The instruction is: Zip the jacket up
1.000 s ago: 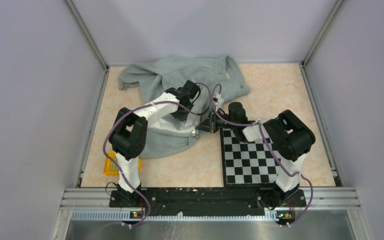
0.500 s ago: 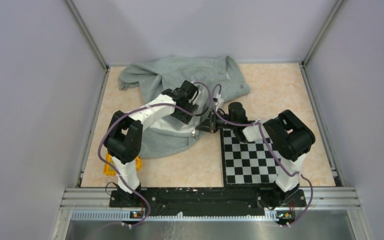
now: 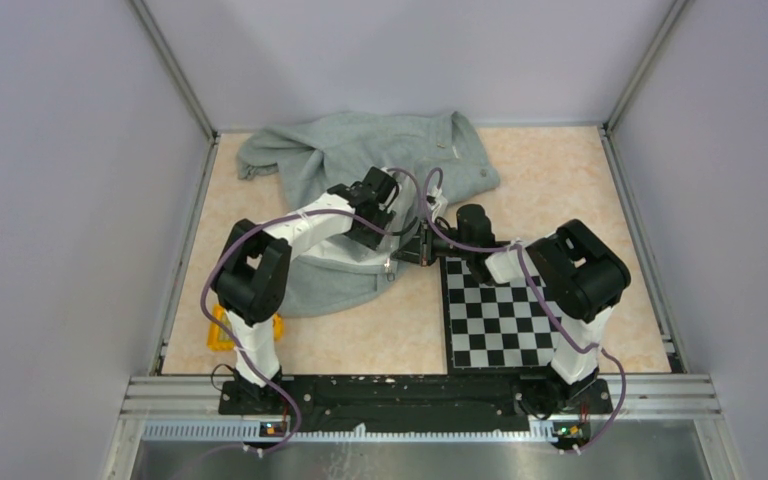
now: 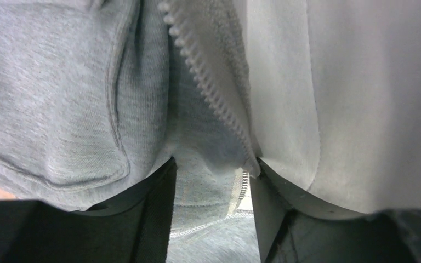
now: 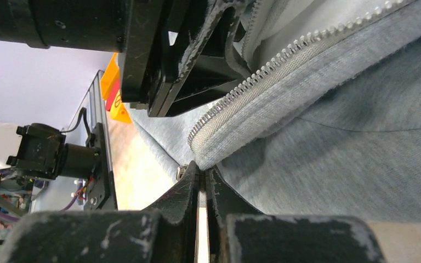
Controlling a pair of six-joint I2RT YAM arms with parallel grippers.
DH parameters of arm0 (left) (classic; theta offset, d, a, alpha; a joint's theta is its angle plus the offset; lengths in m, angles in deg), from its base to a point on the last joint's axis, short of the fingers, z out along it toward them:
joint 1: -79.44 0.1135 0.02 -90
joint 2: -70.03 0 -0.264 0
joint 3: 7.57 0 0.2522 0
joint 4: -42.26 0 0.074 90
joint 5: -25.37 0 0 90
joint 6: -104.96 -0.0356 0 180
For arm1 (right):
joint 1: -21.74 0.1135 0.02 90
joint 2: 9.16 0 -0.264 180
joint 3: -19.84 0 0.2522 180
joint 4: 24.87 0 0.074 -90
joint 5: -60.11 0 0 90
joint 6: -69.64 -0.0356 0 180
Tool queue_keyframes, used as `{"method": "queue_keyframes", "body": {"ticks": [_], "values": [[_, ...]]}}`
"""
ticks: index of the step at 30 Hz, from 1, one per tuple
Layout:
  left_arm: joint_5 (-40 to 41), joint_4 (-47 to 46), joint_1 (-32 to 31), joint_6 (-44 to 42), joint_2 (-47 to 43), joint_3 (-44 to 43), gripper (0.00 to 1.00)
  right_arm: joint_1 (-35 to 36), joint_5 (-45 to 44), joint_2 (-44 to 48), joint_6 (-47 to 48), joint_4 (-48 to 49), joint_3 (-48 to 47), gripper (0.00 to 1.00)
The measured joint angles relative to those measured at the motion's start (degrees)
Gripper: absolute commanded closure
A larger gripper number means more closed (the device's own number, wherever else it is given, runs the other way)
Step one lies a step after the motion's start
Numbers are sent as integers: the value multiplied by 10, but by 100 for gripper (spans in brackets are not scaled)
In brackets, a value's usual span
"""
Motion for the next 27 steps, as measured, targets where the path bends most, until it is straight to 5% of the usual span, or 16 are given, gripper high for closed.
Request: {"method": "queue_keyframes", "body": {"ticks": [16,22,27], "values": [[35,-27,0,8,5,-1,86,0,0,0,0,0,0,100],[-20,-33,11,8,-26,9,99,0,0,0,0,0,0,100],[-87,-75,38,12,-115,59,100,0,0,0,0,0,0,100]]}}
